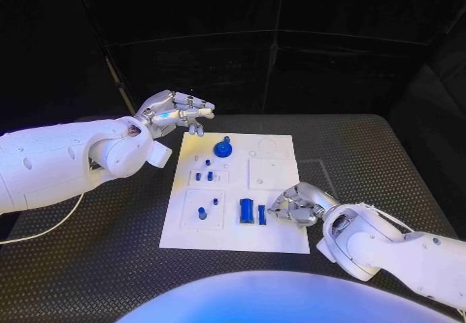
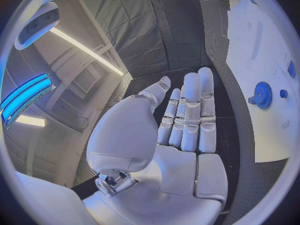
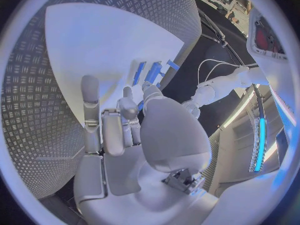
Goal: Assemble the parts on the task board
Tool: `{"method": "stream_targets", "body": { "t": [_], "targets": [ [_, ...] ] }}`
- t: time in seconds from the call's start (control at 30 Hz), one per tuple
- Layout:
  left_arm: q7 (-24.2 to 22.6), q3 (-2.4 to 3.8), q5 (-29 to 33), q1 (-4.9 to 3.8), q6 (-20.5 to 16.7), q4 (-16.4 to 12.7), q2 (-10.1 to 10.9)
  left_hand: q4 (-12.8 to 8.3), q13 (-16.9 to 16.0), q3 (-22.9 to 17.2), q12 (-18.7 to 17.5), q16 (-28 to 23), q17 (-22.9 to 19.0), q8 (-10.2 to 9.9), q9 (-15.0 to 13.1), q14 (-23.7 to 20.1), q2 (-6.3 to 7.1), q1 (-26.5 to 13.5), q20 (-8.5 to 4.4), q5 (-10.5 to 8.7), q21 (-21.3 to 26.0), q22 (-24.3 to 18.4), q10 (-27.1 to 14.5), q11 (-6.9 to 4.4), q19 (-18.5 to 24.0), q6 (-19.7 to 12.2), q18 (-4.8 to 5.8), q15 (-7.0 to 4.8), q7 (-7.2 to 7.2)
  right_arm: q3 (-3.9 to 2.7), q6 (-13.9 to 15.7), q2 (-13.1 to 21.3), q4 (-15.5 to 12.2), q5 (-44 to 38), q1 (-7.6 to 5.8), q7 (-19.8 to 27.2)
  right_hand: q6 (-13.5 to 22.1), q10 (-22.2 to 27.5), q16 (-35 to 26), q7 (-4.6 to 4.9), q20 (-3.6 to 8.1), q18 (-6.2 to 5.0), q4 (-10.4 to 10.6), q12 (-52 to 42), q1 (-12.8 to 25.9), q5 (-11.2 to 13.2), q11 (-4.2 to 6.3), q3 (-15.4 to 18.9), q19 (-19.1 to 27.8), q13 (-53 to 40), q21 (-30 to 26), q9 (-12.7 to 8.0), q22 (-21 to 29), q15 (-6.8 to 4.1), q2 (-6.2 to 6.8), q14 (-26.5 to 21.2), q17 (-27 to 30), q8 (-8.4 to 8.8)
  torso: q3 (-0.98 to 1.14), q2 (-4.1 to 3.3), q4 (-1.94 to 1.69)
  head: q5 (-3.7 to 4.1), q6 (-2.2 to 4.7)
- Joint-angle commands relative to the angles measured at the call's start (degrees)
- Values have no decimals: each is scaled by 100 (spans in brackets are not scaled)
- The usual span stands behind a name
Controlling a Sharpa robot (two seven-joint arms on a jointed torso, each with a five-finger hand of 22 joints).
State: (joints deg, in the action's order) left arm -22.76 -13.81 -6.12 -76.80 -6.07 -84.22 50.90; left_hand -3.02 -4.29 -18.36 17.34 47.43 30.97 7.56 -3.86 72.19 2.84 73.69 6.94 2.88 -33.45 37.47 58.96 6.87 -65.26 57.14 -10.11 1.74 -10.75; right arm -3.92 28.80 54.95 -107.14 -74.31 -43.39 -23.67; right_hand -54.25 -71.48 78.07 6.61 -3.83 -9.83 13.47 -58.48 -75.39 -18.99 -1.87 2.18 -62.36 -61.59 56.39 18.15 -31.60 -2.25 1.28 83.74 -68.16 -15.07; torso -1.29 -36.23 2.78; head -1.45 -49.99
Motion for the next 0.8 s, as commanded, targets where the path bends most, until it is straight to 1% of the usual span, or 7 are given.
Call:
{"method": "stream_targets", "body": {
  "t": [0.03,0.1,0.2,0.3,0.47,0.63,0.8],
  "targets": [
    [-159,5,25,-8,-50,36,9,-1,-3,31,30,-18,-7,-33,5,-40,-27,9,56,-4,17,-11,-51,-9,2,-36,-33,-1,-22,-45,194,9,217,2041,-148,1805,141,918,-1202,77,-76,-63,-98,1391,-278,83,-73,-4,333,1165,-523,-19,455,73,-50,-446,1524,89,-27,76,-9,39,-1],
    [-221,5,60,-8,-106,68,18,-1,-4,37,32,-22,-9,-33,4,-49,-24,9,57,-4,23,-15,-52,-9,6,-37,-32,1,-19,-60,150,-6,419,2825,-274,2344,180,1269,-2569,142,-150,-45,-145,1900,-497,139,-135,-48,583,1562,-942,-22,690,150,-104,-1041,2988,123,-35,105,-14,53,-1],
    [-331,5,198,-8,-217,147,22,-1,-3,75,45,-223,-97,-24,3,-369,-32,36,83,3,195,-106,-71,4,206,-37,-20,34,-23,-73,21,-69,809,3772,-474,3003,235,1725,-3732,265,-306,-2,-215,2710,-837,438,-283,-176,985,2216,-1603,-41,1064,327,-163,-1568,3650,184,-63,177,-37,92,-1],
    [-492,5,414,-9,-356,325,-18,12,49,93,-38,-883,-400,-10,3,-1097,-55,65,180,39,683,-374,-158,58,754,-28,29,164,-29,-81,-155,-228,1378,4613,-708,3600,305,1798,-4750,388,-508,39,-196,3594,-1058,695,-511,-318,1376,3133,-2272,-162,1446,542,-172,-1991,4107,331,-96,267,-57,135,143],
    [-745,6,770,-7,-553,721,-180,64,71,92,-248,-2087,-1001,-55,10,-1620,-116,85,410,-7,1577,-953,-165,165,1576,-73,88,404,-71,-88,-398,-607,2263,5301,-977,4187,178,1414,-6148,457,-884,-8,-135,4374,-1139,968,-657,-438,1841,4405,-3264,-497,2020,853,-144,-2474,4944,711,-137,374,-60,189,406],
    [-1022,6,1130,46,-766,1250,-497,124,83,202,-584,-3053,-1496,-224,25,-2162,-86,27,693,0,2452,-1520,-371,317,2542,-269,171,723,-128,-95,-608,-1074,3124,5678,-1127,4523,104,1345,-7015,501,-1152,-71,-254,4847,-961,1088,-746,-285,1932,5269,-3953,-811,2433,1043,-134,-2662,5582,1087,-131,451,-75,192,745],
    [-1204,7,1383,107,-961,1606,-757,260,77,453,-971,-3620,-1841,-396,23,-2371,-132,-151,935,-7,2936,-2101,-689,507,3404,-552,89,908,-21,-104,-772,-1437,3683,5904,-1174,4672,195,1375,-7395,533,-1230,-71,-440,5131,-752,1068,-819,-105,1924,5672,-4371,-1057,2687,1137,-230,-2730,6020,1149,-109,471,-81,146,918]
  ]
}}
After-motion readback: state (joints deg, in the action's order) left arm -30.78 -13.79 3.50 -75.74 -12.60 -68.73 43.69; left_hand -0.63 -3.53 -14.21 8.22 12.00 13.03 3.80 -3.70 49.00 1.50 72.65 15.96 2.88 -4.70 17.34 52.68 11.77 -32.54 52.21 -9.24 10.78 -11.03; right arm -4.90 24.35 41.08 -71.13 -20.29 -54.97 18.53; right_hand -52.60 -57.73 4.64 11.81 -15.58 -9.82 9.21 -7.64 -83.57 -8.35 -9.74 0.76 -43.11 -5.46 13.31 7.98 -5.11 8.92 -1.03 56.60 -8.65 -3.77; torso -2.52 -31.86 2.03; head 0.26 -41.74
